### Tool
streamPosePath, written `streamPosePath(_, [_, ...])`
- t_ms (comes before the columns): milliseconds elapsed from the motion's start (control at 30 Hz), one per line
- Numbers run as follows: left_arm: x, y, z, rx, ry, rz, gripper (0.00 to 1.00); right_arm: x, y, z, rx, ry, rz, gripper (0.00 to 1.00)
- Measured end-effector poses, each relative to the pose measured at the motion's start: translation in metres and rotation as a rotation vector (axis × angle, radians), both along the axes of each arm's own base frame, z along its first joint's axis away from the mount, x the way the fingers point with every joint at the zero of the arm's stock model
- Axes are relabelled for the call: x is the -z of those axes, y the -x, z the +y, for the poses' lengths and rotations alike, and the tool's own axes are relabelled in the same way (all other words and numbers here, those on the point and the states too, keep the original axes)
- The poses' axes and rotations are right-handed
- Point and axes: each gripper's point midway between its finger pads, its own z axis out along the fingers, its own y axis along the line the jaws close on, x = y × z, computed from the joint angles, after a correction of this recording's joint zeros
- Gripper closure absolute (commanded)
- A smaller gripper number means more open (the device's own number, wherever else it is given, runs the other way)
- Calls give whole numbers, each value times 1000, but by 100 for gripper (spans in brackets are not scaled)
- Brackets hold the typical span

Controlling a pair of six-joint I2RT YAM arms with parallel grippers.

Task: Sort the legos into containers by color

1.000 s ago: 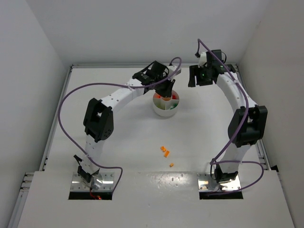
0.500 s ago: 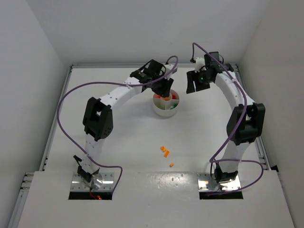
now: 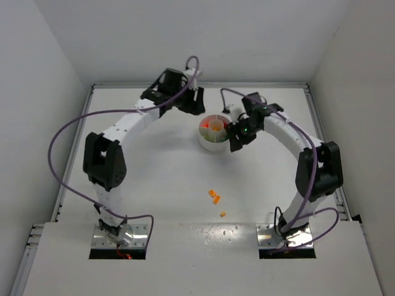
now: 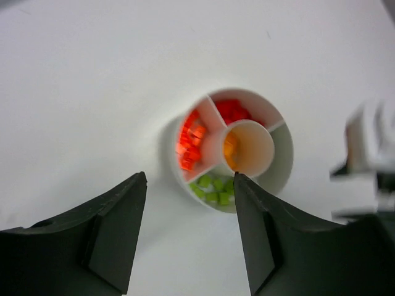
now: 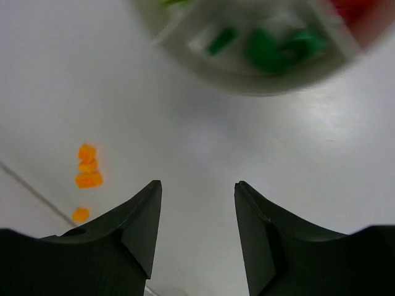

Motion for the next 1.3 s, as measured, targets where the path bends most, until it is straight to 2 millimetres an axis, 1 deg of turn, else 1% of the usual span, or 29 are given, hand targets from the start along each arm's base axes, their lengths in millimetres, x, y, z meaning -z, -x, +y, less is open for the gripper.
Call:
streamPosePath(67, [-37, -14, 34, -89, 55, -59, 35, 8, 35, 23, -127, 12, 26, 49])
streamPosePath(100, [-54, -18, 50, -128, 78, -89, 35, 11, 52, 40, -210, 16, 31, 49])
streamPosePath(133, [-70, -19, 67, -164, 93, -116, 33, 14, 69, 51, -279, 20, 38, 49])
streamPosePath(167, [-82, -19, 84, -200, 104, -144, 33, 17, 87, 65, -357, 24, 43, 50])
streamPosePath(233, [-97, -11, 113, -254, 110, -177, 33, 24, 120, 82, -507, 39, 48, 52])
streamPosePath(267, [-102, -4, 123, -272, 109, -186, 32, 27, 138, 87, -585, 44, 54, 54])
streamPosePath(300, [-103, 2, 130, -280, 108, -193, 32, 30, 156, 89, -666, 51, 57, 57])
streamPosePath(367, [-99, 15, 139, -290, 101, -186, 32, 35, 186, 85, -800, 66, 66, 58])
streamPosePath(400, [-93, 21, 142, -294, 96, -175, 32, 37, 199, 79, -871, 79, 70, 58])
streamPosePath(500, [-74, 33, 150, -300, 78, -129, 32, 44, 224, 70, -1017, 103, 55, 57])
streamPosePath(533, [-68, 36, 153, -307, 73, -114, 32, 48, 230, 67, -1054, 112, 46, 57])
streamPosePath(600, [-57, 42, 162, -325, 61, -85, 32, 56, 241, 62, -1120, 135, 41, 54])
streamPosePath(700, [-50, 51, 172, -342, 50, -69, 32, 68, 251, 61, -1201, 169, 15, 52])
streamPosePath(733, [-49, 54, 174, -345, 47, -70, 31, 71, 252, 61, -1219, 181, 0, 51])
streamPosePath(867, [-56, 69, 180, -344, 45, -95, 31, 82, 252, 66, -1263, 225, -76, 51])
streamPosePath(1000, [-61, 79, 185, -347, 43, -119, 31, 85, 246, 78, -1278, 244, -143, 55])
streamPosePath(1100, [-62, 81, 189, -346, 31, -130, 31, 90, 244, 82, -1279, 257, -160, 59])
streamPosePath(1300, [-62, 79, 200, -359, 17, -142, 31, 100, 247, 83, -1285, 281, -138, 60])
